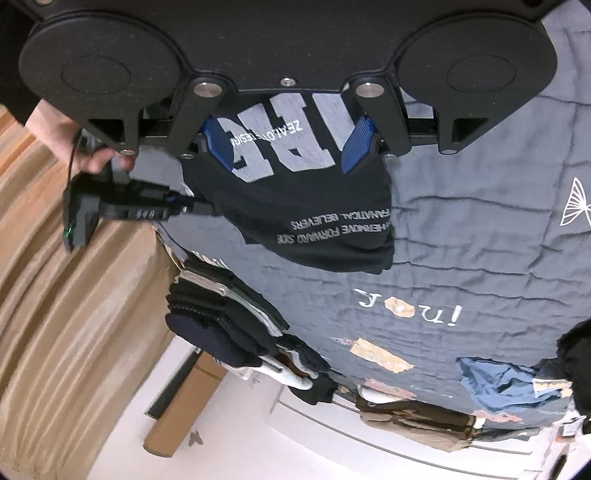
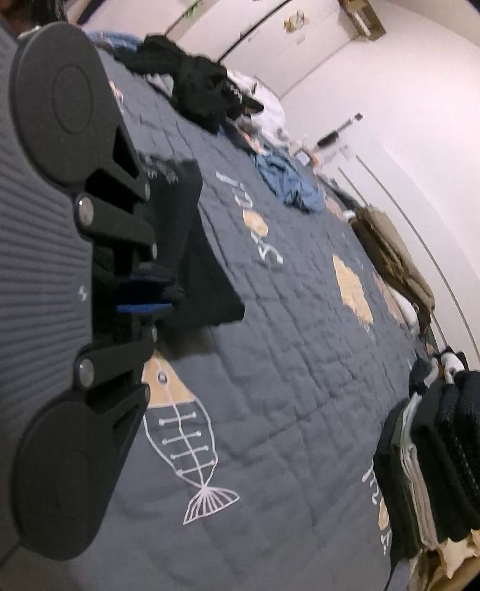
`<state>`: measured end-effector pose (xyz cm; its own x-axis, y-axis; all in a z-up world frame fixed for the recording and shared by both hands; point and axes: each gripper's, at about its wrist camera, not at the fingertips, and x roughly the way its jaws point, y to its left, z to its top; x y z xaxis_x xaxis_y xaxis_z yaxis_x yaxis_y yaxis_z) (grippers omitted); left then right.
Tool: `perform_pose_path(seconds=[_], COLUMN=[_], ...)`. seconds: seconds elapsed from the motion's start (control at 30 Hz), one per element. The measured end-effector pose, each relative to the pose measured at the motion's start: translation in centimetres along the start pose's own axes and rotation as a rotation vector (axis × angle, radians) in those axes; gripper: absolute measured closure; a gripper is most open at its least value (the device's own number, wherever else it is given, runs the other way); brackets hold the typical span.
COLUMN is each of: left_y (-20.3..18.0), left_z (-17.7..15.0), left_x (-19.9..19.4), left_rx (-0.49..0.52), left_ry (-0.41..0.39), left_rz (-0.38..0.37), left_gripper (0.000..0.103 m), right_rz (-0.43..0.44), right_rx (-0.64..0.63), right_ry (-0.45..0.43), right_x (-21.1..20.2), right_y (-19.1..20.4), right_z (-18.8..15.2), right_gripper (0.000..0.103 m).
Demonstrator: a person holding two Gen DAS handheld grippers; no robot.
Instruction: Fold clothes
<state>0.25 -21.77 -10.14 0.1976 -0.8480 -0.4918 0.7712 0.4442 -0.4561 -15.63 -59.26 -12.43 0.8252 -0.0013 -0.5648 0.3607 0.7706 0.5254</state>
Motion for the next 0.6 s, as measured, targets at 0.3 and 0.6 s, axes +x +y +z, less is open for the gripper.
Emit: perform_pose_path(seconds=[0.3,0.6], left_y=[-5.2,-11.2], left_z=[-2.7,-10.0], left_x=[-0.8,-2.0], left_rx=[0.340,0.873], left_ry=[0.035,0.095], left_rz=[0.031,0.088], left_gripper=[0.039,0.039], right_rz=[0.050,0.025], right_rx=[0.024,0.064], right_ry=[0.036,0.038], right_x=[-2.9,-6.5], right_y=[0.3,0.6], right_z=[-1.6,-5.6], right_gripper=[0.063,0.060])
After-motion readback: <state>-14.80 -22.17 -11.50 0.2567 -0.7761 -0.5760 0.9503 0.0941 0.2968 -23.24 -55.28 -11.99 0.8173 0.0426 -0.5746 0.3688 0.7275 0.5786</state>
